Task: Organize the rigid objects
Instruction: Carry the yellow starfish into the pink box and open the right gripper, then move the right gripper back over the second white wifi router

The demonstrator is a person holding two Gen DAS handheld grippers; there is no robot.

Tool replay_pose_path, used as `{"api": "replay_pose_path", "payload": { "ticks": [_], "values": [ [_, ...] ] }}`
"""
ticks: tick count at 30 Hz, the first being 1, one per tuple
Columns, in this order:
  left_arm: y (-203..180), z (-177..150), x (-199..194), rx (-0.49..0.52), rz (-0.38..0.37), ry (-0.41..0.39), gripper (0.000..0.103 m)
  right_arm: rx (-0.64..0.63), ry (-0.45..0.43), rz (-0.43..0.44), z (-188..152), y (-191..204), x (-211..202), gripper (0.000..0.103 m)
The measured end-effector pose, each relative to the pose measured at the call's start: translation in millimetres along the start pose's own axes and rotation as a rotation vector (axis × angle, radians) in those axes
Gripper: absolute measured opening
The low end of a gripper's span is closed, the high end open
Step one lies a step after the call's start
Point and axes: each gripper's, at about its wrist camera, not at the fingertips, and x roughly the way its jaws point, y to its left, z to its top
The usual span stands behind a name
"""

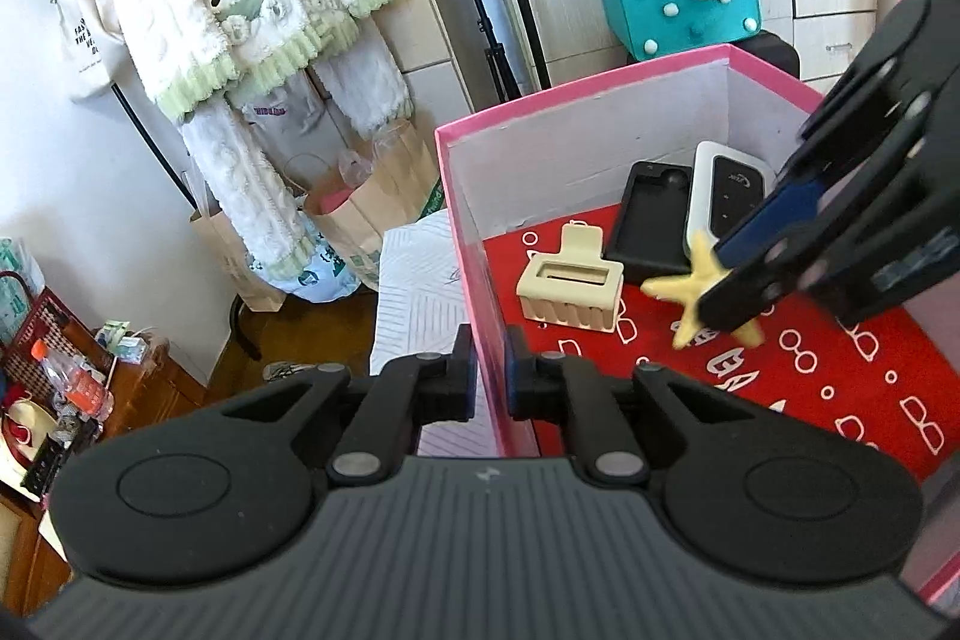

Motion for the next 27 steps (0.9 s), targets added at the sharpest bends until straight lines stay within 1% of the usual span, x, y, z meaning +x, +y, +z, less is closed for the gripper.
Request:
{"api": "replay_pose_path", "payload": {
  "ticks": [3, 5, 7, 9, 11, 12, 14, 16, 17, 20, 24, 27],
  "values": [
    [4.6, -1.5, -1.1, -0.037, -0.013, -0.016, 0.006, 0.016, 0.046, -0.025, 6.4, -0.9, 16.1, 0.028],
    [6.4, -3.8, -2.7, -0.057, -0.017, -0.03, 0.006, 0.035, 0.061, -0.035, 7.3, -3.3, 23.6, 0.029],
    [6.1, -5.0, -5.1, -0.06, -0.005, -0.052, 0.006, 0.099, 0.061, -0.032, 9.7, -11.4, 26.6, 0.029],
    [5.5, -4.5, -4.9, -0.059, -0.003, -0.058, 0.006, 0.164, 0.018, -0.004, 7.9, -22.0, 16.6, 0.031],
    [6.9, -3.7, -3.3, -0.074, -0.012, -0.054, 0.006, 0.146, -0.048, 0.006, 1.7, -23.7, -2.6, 0.031],
    [7.5, -3.6, -2.7, -0.075, -0.015, -0.052, 0.006, 0.14, -0.08, 0.001, -3.4, -23.6, -14.5, 0.032],
    [7.2, -3.7, -2.8, -0.074, -0.017, -0.054, 0.006, 0.158, -0.133, 0.023, -15.2, -26.5, -41.7, 0.033],
    [7.7, -4.4, -3.4, -0.08, -0.02, -0.057, 0.006, 0.207, -0.171, 0.048, -29.6, -33.7, -68.5, 0.033],
    [8.2, -4.7, -3.6, -0.081, -0.021, -0.058, 0.006, 0.223, -0.185, 0.044, -36.5, -36.9, -79.6, 0.034],
    [8.0, -5.0, -4.1, -0.088, -0.025, -0.059, 0.006, 0.254, -0.219, -0.006, -59.0, -47.1, -107.1, 0.037],
    [9.9, -5.0, -4.0, -0.101, -0.028, -0.06, 0.006, 0.308, -0.239, -0.058, -94.9, -66.5, -123.9, 0.039],
    [11.6, -5.0, -3.9, -0.109, -0.033, -0.062, 0.006, 0.338, -0.244, -0.107, -122.1, -80.0, -120.3, 0.04]
  ]
}}
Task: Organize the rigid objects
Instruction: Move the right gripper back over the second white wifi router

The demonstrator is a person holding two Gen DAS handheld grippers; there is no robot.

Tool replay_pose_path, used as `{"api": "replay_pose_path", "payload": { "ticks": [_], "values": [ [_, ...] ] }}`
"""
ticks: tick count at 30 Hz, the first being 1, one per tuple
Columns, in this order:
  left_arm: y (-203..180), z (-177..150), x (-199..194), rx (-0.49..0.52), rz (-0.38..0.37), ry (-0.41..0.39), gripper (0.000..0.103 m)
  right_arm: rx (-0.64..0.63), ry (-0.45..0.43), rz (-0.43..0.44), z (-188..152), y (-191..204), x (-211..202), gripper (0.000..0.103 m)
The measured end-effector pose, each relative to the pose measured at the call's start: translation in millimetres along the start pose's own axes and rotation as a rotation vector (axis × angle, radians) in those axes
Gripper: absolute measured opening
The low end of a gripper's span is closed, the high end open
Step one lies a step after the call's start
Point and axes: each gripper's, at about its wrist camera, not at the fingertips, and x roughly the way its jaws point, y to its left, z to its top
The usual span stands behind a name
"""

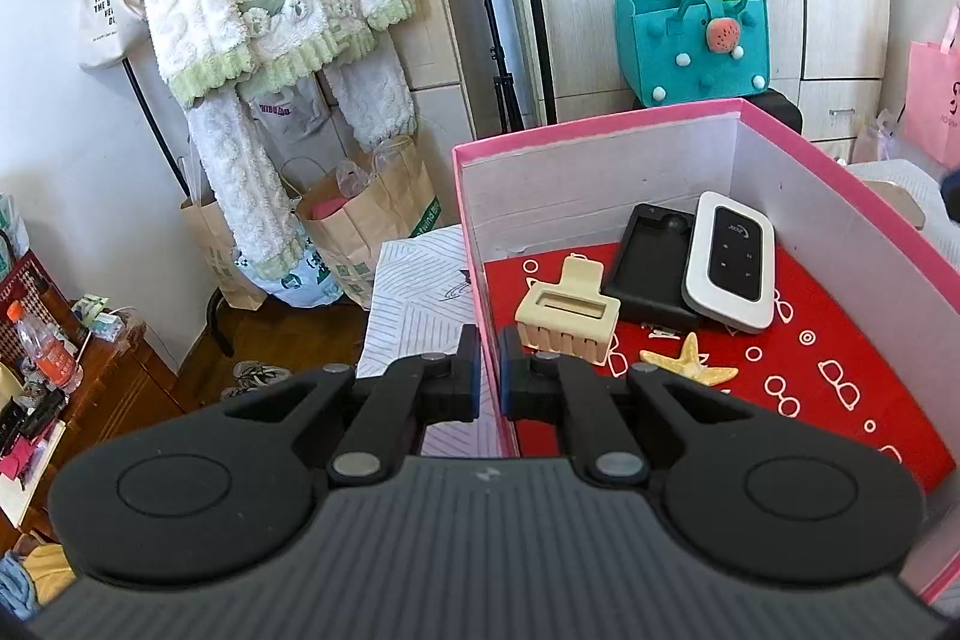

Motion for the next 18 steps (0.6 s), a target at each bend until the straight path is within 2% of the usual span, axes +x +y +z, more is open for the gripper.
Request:
{"api": "replay_pose_path", "payload": {
  "ticks": [6, 11, 14, 18],
  "values": [
    [-0.1, -1.4, -0.5, 0.005, -0.011, -0.008, 0.006, 0.062, -0.041, -0.075, -24.6, -31.4, 11.6, 0.047],
    [2.0, -1.5, -0.3, -0.01, -0.019, -0.011, 0.006, 0.132, -0.077, -0.169, -34.1, -57.3, 21.3, 0.05],
    [2.9, -1.6, -0.1, -0.019, -0.024, -0.013, 0.006, 0.191, -0.101, -0.169, -39.9, -71.7, 27.5, 0.061],
    [1.5, -1.6, -0.1, -0.014, -0.019, -0.012, 0.006, 0.207, -0.105, -0.113, -45.0, -76.9, 39.1, 0.062]
  ]
}}
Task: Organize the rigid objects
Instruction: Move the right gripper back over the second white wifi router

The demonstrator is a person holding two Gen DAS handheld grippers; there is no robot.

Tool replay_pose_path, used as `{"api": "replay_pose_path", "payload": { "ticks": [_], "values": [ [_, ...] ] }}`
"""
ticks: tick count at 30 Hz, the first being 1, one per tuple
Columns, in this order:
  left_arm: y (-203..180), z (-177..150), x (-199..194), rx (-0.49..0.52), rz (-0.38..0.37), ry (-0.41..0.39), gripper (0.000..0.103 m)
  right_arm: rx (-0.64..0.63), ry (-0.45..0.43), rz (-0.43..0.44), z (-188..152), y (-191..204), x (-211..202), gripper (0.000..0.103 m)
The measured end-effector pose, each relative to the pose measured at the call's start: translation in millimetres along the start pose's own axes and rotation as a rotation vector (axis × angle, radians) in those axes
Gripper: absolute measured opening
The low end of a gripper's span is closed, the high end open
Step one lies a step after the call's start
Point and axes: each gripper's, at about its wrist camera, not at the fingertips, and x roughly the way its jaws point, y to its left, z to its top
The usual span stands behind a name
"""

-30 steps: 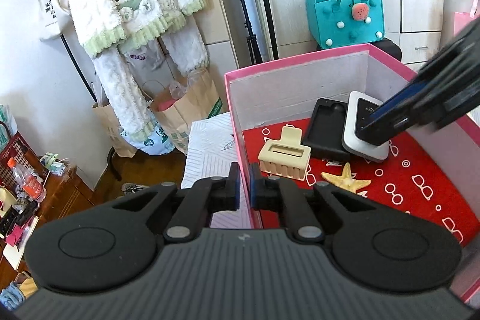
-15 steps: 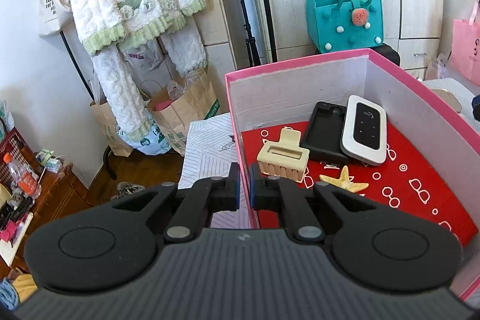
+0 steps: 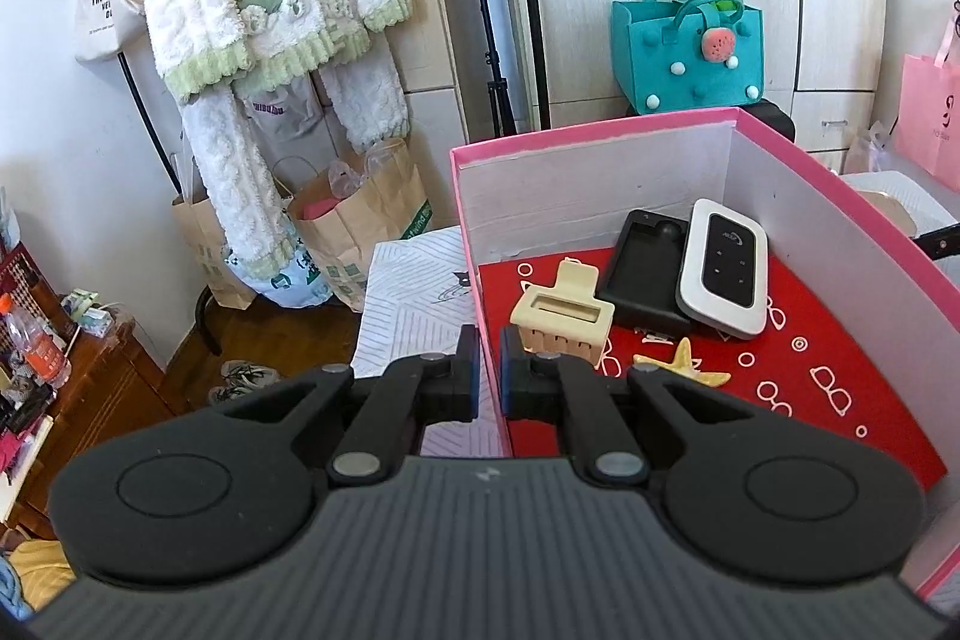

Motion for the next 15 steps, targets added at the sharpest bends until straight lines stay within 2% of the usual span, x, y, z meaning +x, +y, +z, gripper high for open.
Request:
{"api": "replay_pose_path", "payload": {
  "ticks": [1, 3, 5, 9, 15],
  "values": [
    [-0.8, 0.0, -0.1, 0.003, 0.003, 0.0, 0.006, -0.002, 0.0, 0.017, -1.9, 0.4, 1.0, 0.061],
    [-1.3, 0.2, -0.1, 0.006, 0.007, 0.001, 0.006, -0.004, -0.001, 0.051, -6.0, 3.5, -0.6, 0.05],
    [-1.4, 0.3, -0.3, 0.004, 0.005, 0.0, 0.006, 0.017, -0.014, 0.091, -12.8, 6.6, -7.1, 0.047],
    [-1.4, 0.6, -0.2, -0.003, 0.0, 0.0, 0.006, -0.007, -0.048, 0.114, -30.8, 21.1, -21.7, 0.031],
    [-2.1, 0.8, -0.2, -0.01, -0.001, -0.001, 0.006, 0.001, -0.005, 0.136, -48.0, 30.6, -30.8, 0.021]
  ]
}}
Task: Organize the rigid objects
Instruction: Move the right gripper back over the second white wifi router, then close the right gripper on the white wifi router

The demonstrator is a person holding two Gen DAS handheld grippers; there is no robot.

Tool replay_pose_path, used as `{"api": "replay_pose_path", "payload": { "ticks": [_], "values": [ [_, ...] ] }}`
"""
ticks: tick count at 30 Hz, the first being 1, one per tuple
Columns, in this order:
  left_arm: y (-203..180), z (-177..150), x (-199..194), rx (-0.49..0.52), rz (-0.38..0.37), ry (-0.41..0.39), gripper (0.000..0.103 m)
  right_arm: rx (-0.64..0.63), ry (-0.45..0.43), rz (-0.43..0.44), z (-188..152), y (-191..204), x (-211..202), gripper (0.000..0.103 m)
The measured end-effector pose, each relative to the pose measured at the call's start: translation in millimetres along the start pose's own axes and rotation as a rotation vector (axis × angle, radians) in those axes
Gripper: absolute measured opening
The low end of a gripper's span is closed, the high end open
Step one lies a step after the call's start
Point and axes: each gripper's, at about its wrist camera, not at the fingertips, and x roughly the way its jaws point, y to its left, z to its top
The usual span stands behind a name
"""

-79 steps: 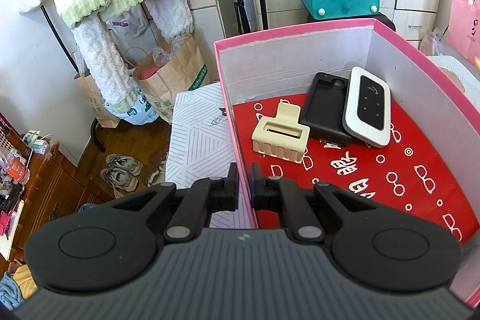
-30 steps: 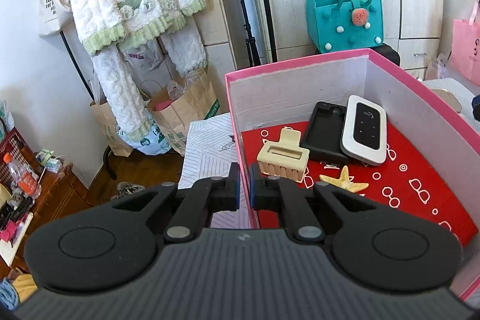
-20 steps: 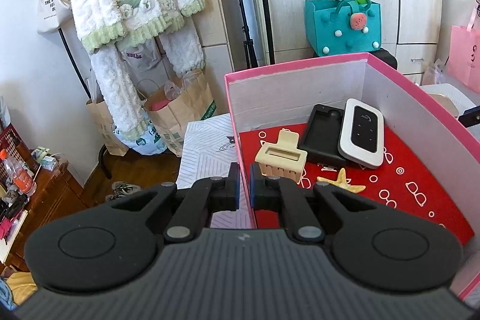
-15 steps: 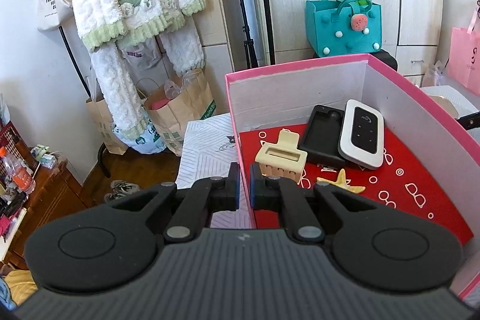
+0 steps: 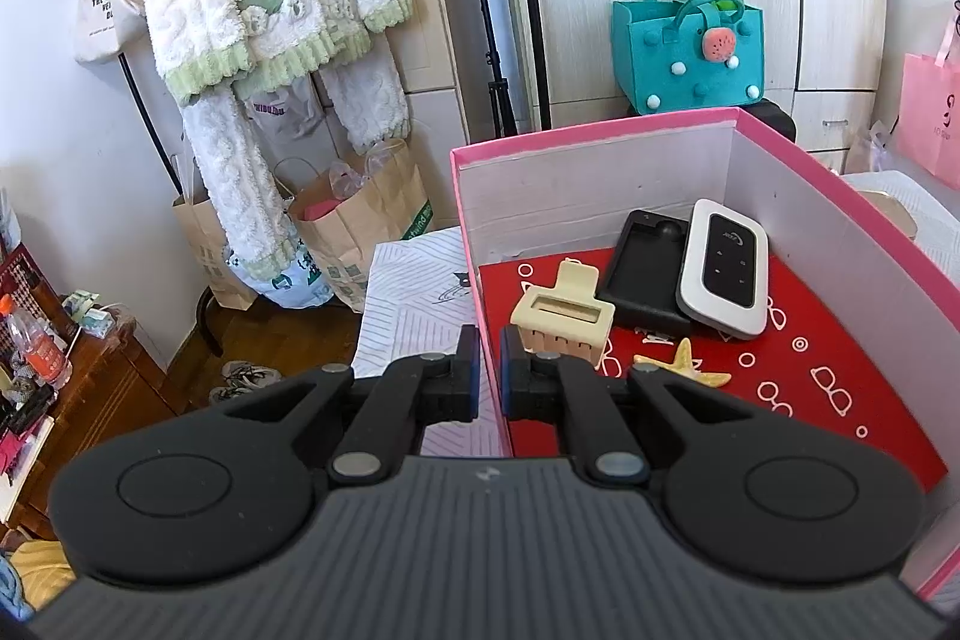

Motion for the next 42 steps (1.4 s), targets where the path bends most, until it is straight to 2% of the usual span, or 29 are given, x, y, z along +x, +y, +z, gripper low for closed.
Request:
{"api": "replay_pose_path", "payload": {
  "ticks": [4, 9, 15, 17, 19, 22, 24, 27, 36, 42],
  "values": [
    [0.0, -0.1, 0.1, 0.001, 0.0, 0.0, 0.006, 0.121, 0.025, 0.085, -4.1, -13.1, -4.2, 0.018],
    [1.1, -0.7, -0.3, 0.003, 0.003, 0.0, 0.006, 0.182, 0.038, 0.123, -11.6, -18.2, -11.3, 0.018],
    [1.1, -0.8, -0.5, 0.001, 0.002, 0.0, 0.006, 0.233, 0.103, 0.136, -21.7, -24.3, -21.5, 0.018],
    [1.0, -0.9, -0.6, 0.002, 0.002, 0.0, 0.006, 0.237, 0.126, 0.111, -25.5, -28.2, -24.8, 0.018],
    [0.8, -0.9, -0.7, 0.0, 0.002, 0.0, 0.006, 0.227, 0.135, 0.056, -27.4, -30.6, -28.6, 0.023],
    [0.9, -0.7, -0.4, -0.002, 0.0, 0.0, 0.006, 0.118, 0.103, -0.028, -26.1, -24.0, -35.0, 0.027],
    [1.5, -1.3, -0.9, -0.005, -0.001, -0.001, 0.006, 0.017, 0.075, -0.067, -22.5, -12.9, -40.0, 0.04],
    [1.6, -1.5, -1.2, -0.003, 0.0, 0.0, 0.006, -0.105, 0.052, -0.072, -15.8, 3.5, -39.9, 0.057],
    [4.3, -2.1, -1.4, -0.018, -0.007, -0.002, 0.006, -0.364, 0.166, -0.182, -10.3, 36.6, 14.1, 0.068],
    [4.4, -2.2, -1.3, -0.019, -0.007, -0.001, 0.006, -0.37, 0.211, -0.214, -4.2, 35.9, 34.9, 0.072]
  ]
}}
